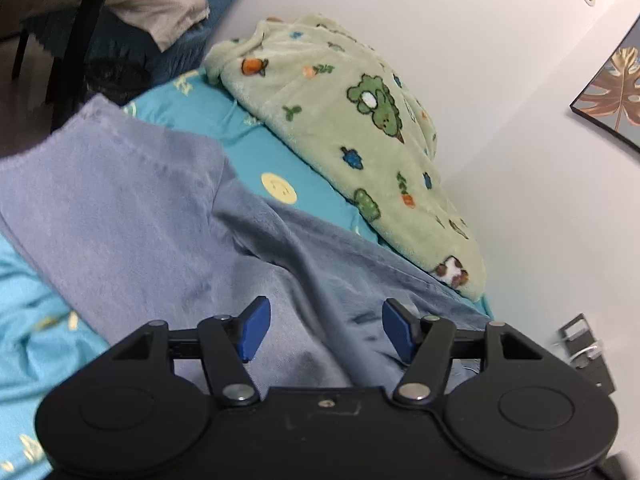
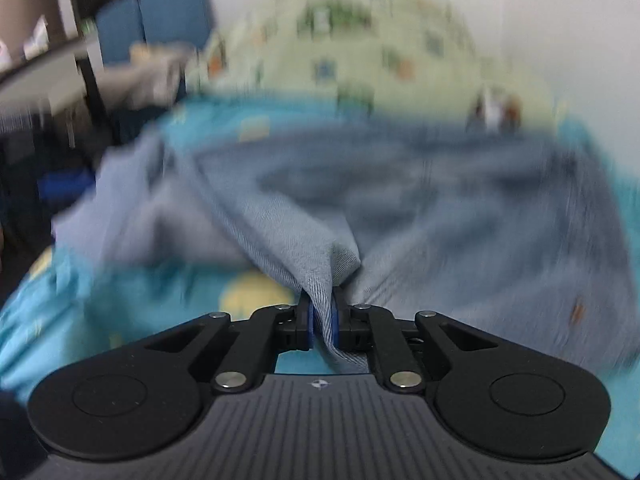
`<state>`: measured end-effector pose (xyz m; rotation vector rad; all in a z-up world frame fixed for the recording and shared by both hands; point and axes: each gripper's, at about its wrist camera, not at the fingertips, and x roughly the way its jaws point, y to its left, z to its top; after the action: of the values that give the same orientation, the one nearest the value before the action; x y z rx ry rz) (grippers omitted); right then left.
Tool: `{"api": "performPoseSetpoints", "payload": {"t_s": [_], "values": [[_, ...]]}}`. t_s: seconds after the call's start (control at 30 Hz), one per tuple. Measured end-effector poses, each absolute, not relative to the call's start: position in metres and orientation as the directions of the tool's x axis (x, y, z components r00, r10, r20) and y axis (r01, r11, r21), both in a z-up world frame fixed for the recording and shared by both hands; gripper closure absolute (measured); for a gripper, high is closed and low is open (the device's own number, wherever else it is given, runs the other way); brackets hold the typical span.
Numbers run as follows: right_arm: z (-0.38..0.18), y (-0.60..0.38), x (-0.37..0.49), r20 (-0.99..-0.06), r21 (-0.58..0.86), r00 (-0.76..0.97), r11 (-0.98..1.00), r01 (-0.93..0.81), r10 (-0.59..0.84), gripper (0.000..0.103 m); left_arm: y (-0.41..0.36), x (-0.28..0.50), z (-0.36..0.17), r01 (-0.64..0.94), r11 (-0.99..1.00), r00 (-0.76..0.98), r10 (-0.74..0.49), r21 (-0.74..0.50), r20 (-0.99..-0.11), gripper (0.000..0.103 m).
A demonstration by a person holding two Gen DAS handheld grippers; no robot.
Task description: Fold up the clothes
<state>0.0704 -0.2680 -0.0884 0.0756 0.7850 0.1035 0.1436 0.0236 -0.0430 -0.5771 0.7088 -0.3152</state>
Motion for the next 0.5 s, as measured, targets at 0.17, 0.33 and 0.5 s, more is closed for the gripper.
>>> {"api": "performPoseSetpoints", "payload": {"t_s": [0.17,0.33,0.5], "values": [[-0.101,-0.274,0.072,-0.741,0.205,0.654,0.979,0.003,0.153,0.090,0.024,0.133,-0.047,0.070,0.796,0.703,-0.468,-0.601,-0.536,0.044],[-0.076,-0.326,0.045,-0.631,0.403,0.770,0.888,0.221,0.095,0.044,0.027,0.125,-0.053,0.039,0.791,0.690,-0.463,-0.611,-0.556,0.043],[-0.054,-0.383,0.017,-0.544,0.583,0.838,0.699,0.414,-0.042,0.029,0.027,0.127,-0.059,-0.003,0.778,0.681,-0.459,-0.629,-0.571,0.043]]}}
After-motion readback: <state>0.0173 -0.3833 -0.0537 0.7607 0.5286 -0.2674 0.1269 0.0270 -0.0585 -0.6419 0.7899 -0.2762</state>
